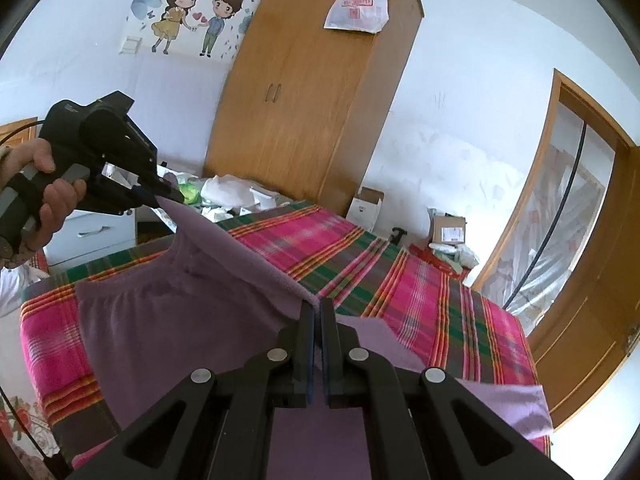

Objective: Fold clothes

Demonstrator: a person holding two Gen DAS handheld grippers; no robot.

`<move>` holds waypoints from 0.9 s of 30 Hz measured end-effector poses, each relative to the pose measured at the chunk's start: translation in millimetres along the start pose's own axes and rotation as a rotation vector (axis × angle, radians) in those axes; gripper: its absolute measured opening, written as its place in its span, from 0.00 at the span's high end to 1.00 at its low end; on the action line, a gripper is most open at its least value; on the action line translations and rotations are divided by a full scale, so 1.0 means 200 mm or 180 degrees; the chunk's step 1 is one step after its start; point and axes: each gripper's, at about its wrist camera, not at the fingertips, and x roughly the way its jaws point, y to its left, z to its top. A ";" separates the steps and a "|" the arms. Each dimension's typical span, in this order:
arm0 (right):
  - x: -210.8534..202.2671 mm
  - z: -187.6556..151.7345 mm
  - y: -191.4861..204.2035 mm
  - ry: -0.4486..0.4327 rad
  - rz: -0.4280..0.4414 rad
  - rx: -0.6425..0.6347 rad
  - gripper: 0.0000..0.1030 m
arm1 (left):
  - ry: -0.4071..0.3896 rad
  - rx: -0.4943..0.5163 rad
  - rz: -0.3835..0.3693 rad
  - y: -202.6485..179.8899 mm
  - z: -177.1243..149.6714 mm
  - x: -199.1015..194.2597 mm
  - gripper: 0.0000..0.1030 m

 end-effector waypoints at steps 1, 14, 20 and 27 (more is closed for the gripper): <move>-0.01 -0.01 0.01 0.0012 -0.0003 -0.0001 0.97 | 0.0006 0.0000 -0.0004 0.01 -0.01 -0.01 0.93; -0.09 -0.20 0.12 0.0185 0.0036 -0.0051 0.97 | 0.0006 0.0074 -0.0003 0.15 -0.21 -0.15 0.93; -0.12 -0.27 0.15 0.0222 0.0035 -0.0052 0.97 | 0.0025 0.0049 0.0061 0.23 -0.29 -0.16 0.93; -0.16 -0.32 0.17 0.0238 0.0033 -0.0046 0.97 | 0.0039 0.0080 0.0078 0.28 -0.37 -0.19 0.93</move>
